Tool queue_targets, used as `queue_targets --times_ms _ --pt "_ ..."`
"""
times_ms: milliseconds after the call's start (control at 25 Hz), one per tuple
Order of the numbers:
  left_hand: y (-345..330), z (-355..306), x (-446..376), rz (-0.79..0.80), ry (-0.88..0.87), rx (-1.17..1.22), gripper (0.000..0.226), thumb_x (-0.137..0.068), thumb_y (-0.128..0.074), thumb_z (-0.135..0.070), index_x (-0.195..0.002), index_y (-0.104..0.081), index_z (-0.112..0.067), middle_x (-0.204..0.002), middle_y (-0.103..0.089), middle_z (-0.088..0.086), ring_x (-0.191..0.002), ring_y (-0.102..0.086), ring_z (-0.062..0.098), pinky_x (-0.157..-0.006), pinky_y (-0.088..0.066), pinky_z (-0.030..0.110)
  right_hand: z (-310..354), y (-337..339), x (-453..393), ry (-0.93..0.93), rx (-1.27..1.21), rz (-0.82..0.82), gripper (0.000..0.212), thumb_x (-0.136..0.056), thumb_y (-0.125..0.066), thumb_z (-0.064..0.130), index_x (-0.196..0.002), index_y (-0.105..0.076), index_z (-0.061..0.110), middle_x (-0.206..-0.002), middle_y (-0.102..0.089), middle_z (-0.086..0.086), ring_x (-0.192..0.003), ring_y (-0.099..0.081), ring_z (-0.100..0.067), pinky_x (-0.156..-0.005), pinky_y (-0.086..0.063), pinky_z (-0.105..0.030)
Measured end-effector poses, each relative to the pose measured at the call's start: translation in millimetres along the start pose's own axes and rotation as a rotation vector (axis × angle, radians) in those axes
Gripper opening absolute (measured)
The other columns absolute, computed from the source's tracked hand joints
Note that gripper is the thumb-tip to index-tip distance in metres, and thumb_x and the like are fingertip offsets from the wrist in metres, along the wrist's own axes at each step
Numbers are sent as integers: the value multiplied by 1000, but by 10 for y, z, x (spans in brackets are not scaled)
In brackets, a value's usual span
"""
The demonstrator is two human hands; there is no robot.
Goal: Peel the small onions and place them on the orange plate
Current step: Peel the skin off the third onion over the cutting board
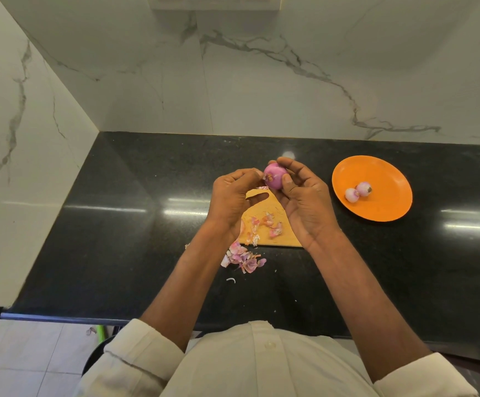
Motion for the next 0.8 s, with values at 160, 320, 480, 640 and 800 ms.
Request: queue_targets --times_ms 160,320,480,640,800 --pt "-1 71 25 -10 105 171 10 -99 -68 -7 -94 -76 -6 -100 -75 14 -96 -73 23 -81 -64 36 3 5 0 -19 -43 -2 29 -105 -53 -1 -121 -70 15 -129 -70 -10 -124 -68 -30 -100 -60 -38" --pt "10 28 27 55 105 177 13 -102 -65 -10 -108 -74 -3 -110 -75 19 -102 -75 25 -83 -65 35 19 35 11 -34 -102 13 28 -105 -53 1 -124 -69 14 -136 -67 -15 -123 -70 -31 -98 -61 -37" --pt "25 -16 26 60 61 133 23 -106 -64 -20 -118 -72 -3 -110 -76 19 -103 -76 28 -89 -63 38 43 37 8 -24 -110 8 27 -105 -53 1 -122 -70 15 -135 -68 -16 -123 -70 -32 -99 -61 -37" --pt "26 -15 14 40 8 46 22 -107 -63 -25 -105 -72 -5 -106 -76 20 -101 -75 32 -91 -63 41 20 47 11 -44 -78 -11 28 -107 -51 3 -122 -71 16 -134 -69 -14 -121 -71 -30 -98 -61 -36" --pt "63 -19 -10 49 -59 -73 14 -106 -63 -12 -108 -68 1 -104 -78 21 -99 -77 33 -89 -64 42 18 51 3 -55 -59 -10 26 -109 -50 10 -124 -70 17 -136 -67 -15 -121 -70 -29 -94 -61 -35"
Point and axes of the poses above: each hand's wrist, its own x-axis away from the middle knuckle, its own y-axis out of the back of the hand, z = x × y, the point moved 7 cm from there along -x, towards the middle knuckle
